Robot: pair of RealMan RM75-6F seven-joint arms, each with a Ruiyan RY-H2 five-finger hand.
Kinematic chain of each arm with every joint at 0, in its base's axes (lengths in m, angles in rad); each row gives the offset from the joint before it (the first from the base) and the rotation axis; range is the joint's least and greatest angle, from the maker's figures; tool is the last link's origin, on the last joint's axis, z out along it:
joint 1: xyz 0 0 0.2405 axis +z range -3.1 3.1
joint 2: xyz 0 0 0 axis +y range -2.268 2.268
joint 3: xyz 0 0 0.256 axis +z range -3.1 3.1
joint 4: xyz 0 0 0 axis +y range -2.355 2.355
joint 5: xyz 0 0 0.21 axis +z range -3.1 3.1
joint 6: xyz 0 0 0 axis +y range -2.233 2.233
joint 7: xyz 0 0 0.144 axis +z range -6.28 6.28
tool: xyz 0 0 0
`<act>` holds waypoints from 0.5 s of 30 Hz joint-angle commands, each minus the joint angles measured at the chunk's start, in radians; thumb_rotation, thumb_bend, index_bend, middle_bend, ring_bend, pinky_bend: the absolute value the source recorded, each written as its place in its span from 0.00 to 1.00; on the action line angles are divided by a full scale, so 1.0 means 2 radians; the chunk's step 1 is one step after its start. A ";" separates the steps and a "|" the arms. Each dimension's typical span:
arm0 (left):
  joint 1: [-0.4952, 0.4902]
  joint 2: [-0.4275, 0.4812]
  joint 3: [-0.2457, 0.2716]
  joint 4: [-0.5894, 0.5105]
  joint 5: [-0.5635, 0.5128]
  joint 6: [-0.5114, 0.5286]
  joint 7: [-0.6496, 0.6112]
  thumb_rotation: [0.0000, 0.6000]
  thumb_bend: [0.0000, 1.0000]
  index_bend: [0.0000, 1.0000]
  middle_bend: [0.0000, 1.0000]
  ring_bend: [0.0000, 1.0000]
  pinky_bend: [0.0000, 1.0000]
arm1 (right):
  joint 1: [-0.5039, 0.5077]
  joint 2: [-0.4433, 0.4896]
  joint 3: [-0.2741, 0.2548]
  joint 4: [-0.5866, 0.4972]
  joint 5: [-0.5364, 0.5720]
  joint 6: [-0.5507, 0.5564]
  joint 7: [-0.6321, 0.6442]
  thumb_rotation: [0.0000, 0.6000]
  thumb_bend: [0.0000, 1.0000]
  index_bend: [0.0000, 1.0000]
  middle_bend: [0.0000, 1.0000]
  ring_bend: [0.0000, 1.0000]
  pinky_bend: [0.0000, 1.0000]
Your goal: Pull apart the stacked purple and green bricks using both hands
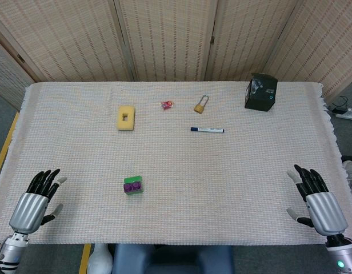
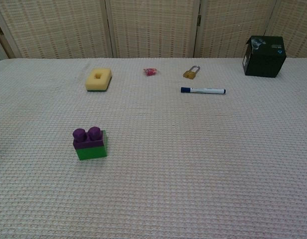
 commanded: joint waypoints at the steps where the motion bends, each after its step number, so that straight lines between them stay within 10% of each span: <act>1: 0.001 -0.002 0.001 0.005 0.000 0.001 -0.003 1.00 0.36 0.19 0.07 0.00 0.10 | 0.001 0.000 0.001 -0.001 0.003 -0.003 -0.002 1.00 0.25 0.00 0.00 0.00 0.00; 15: -0.012 -0.040 0.008 -0.029 -0.008 -0.040 -0.038 1.00 0.36 0.24 0.05 0.00 0.09 | -0.013 0.005 -0.003 0.006 -0.021 0.035 0.026 1.00 0.25 0.00 0.00 0.00 0.00</act>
